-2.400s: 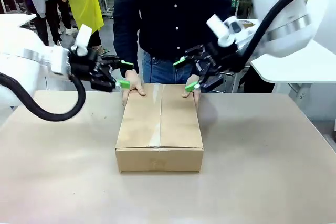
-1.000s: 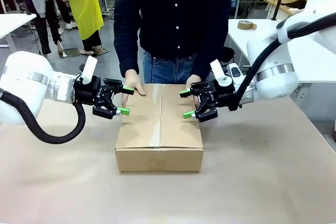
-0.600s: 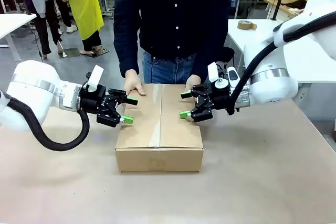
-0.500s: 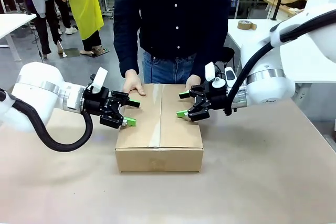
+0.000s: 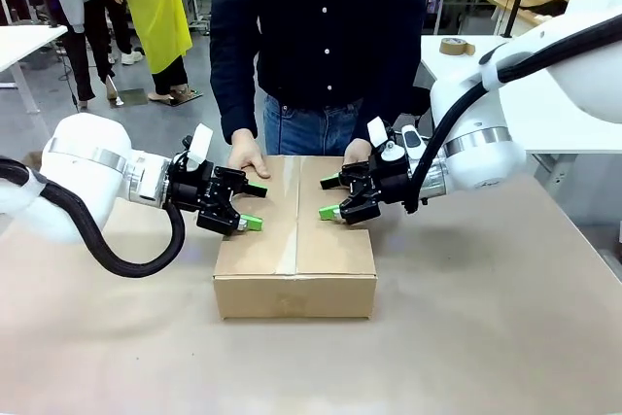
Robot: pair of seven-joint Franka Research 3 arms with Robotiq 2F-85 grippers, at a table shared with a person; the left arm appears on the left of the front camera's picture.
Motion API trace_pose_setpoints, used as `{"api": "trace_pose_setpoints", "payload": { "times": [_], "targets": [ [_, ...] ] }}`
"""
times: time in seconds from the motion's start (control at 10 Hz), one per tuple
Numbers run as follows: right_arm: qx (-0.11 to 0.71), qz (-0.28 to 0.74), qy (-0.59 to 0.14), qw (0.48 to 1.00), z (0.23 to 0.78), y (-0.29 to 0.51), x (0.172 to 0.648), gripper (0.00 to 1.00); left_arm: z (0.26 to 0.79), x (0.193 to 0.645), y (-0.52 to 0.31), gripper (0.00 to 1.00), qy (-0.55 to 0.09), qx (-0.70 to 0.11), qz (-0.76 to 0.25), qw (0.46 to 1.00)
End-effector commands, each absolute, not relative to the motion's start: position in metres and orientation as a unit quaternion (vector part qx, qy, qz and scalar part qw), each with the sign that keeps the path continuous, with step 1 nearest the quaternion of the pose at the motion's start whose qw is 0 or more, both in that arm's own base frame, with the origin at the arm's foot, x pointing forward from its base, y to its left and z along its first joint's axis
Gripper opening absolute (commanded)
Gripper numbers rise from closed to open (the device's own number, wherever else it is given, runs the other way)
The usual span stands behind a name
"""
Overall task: Pack the gift set into the box.
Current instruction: Press and hold the closed box until the human finishes sealing it.
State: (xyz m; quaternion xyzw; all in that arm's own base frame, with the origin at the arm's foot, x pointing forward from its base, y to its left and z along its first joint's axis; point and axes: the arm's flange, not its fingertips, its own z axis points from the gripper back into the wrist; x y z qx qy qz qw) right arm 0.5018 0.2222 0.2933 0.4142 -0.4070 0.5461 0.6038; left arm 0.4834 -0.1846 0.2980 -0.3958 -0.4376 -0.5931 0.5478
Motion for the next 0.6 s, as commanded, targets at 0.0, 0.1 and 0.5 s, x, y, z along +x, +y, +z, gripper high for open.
{"api": "trace_pose_setpoints", "payload": {
  "times": [0.0,0.1,0.5],
  "targets": [
    [0.431,0.565,-0.369,0.599,0.284,0.218,0.511,1.00,0.286,0.487,-0.189,1.00,-0.426,-0.378,-0.586,0.576],
    [0.427,0.574,-0.358,0.600,0.280,0.218,0.513,1.00,0.298,0.483,-0.185,1.00,-0.438,-0.396,-0.593,0.548],
    [0.421,0.555,-0.400,0.597,0.293,0.221,0.505,1.00,0.298,0.483,-0.185,1.00,-0.438,-0.396,-0.593,0.548]
  ]
}}
